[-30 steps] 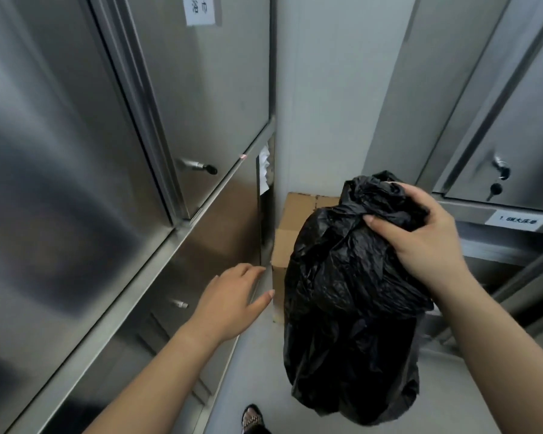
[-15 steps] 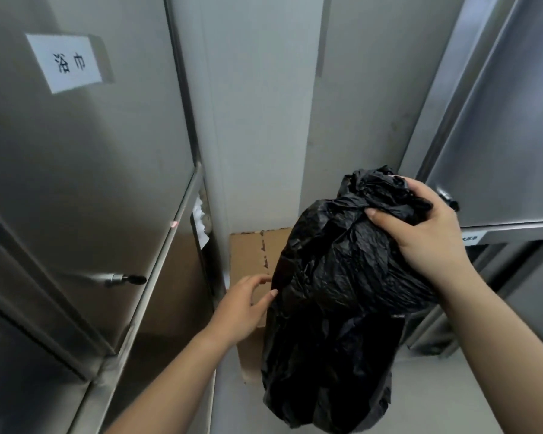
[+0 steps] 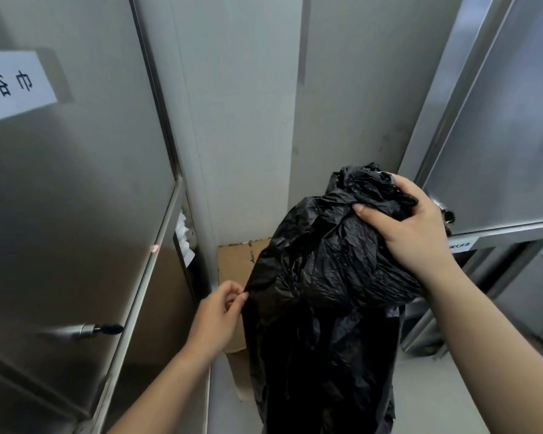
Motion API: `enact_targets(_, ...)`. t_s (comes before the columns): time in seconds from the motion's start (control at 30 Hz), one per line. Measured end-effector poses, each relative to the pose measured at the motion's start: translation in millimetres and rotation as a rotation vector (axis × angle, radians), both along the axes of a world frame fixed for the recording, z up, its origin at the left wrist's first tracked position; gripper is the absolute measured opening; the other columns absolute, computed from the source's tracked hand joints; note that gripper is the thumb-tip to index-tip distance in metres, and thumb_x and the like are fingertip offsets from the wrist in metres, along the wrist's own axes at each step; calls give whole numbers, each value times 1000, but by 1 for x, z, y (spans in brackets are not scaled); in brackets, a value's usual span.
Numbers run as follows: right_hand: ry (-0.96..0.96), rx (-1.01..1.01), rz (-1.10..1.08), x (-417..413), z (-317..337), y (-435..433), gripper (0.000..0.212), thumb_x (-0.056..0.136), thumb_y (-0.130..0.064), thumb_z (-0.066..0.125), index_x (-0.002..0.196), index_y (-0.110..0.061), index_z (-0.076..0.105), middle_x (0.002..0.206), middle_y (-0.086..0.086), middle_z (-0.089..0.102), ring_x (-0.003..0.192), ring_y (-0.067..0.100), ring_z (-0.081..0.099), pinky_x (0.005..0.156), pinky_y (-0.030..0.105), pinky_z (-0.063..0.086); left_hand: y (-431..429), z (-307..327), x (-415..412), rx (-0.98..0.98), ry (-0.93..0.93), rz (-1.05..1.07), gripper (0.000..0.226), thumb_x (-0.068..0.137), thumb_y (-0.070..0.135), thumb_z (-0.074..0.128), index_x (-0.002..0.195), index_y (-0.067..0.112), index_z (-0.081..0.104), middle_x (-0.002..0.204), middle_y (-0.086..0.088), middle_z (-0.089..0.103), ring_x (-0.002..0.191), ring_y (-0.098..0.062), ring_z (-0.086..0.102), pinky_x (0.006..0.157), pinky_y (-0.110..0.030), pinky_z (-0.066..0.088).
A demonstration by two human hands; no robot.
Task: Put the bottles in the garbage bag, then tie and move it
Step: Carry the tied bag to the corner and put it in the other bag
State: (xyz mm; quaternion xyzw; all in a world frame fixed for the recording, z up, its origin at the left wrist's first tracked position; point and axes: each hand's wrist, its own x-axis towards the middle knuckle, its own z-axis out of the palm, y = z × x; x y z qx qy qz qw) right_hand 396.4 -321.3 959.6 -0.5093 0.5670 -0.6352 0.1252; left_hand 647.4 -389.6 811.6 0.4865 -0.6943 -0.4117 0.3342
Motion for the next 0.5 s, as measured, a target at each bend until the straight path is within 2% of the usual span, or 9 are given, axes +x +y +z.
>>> enact_targets(0.1, 16, -20, -42, -11, -1, -4, 38, 71, -7, 77, 103, -24, 62, 97, -16, 66, 85, -12, 61, 78, 3, 42, -10, 5, 8, 3, 101, 61, 18, 90, 18, 58, 73, 23, 57, 66, 8, 67, 61, 1, 58, 60, -17, 43)
enact_targets(0.17, 34, -16, -79, -22, -1, -5, 39, 71, -9, 78, 104, -24, 62, 97, -16, 66, 85, -13, 61, 80, 4, 42, -15, 14, 9, 54, 225, 93, 18, 90, 13, 57, 74, 21, 59, 67, 7, 69, 64, -1, 61, 62, -23, 49)
enact_targets(0.27, 33, -26, -129, -37, 3, -7, 39, 71, -12, 78, 104, -25, 62, 97, -17, 65, 84, -14, 60, 80, 4, 43, -22, 33, 9, 52, 342, 92, 24, 91, 11, 55, 72, 25, 62, 69, 7, 70, 65, -1, 64, 56, -19, 52)
enact_targets(0.4, 52, -74, -160, -42, 13, -15, 38, 72, -13, 77, 104, -28, 62, 98, -17, 64, 85, -16, 59, 79, 3, 42, -37, 64, 7, -24, 407, 129, 19, 89, 12, 58, 74, 22, 62, 67, 7, 69, 62, -1, 61, 57, -18, 49)
enact_targets(0.5, 62, -86, -169, -43, 12, -17, 38, 71, -15, 78, 101, -34, 62, 100, -16, 65, 87, -14, 60, 81, 3, 43, -42, 77, 8, -45, 415, 180, 14, 84, 11, 65, 74, 21, 64, 61, 9, 69, 55, 1, 58, 58, -23, 45)
